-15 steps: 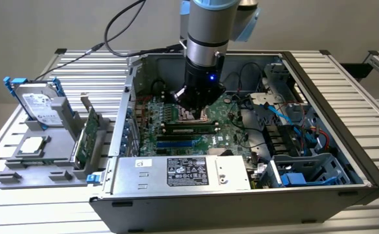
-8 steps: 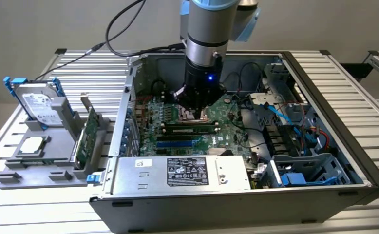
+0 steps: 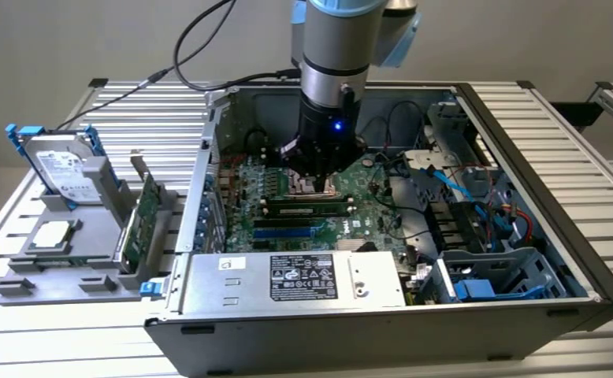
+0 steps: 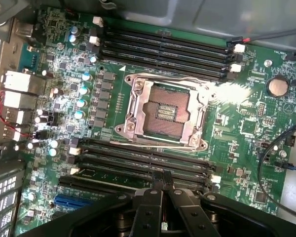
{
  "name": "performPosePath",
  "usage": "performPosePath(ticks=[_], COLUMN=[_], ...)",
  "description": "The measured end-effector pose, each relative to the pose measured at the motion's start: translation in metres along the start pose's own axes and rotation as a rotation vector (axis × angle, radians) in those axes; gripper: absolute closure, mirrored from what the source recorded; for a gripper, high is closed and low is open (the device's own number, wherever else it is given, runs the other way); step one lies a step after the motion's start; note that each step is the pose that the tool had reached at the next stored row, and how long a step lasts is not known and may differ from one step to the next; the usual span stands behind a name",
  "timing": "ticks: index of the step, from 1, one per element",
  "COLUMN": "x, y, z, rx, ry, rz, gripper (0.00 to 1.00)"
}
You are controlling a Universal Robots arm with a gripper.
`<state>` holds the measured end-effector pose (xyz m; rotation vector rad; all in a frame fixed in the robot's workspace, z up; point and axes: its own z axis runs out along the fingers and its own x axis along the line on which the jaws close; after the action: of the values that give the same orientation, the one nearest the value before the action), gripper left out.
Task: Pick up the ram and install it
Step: 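Press down the ram until it locks into place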
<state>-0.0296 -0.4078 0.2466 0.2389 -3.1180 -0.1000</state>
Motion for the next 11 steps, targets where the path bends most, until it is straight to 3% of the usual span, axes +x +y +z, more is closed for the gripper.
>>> performPosePath(ticks=[11], x=[0.0032], y=[0.0005], z=[0.0000], rx=[0.0048], ry=[-0.0053], rz=[0.081], gripper=[0.89])
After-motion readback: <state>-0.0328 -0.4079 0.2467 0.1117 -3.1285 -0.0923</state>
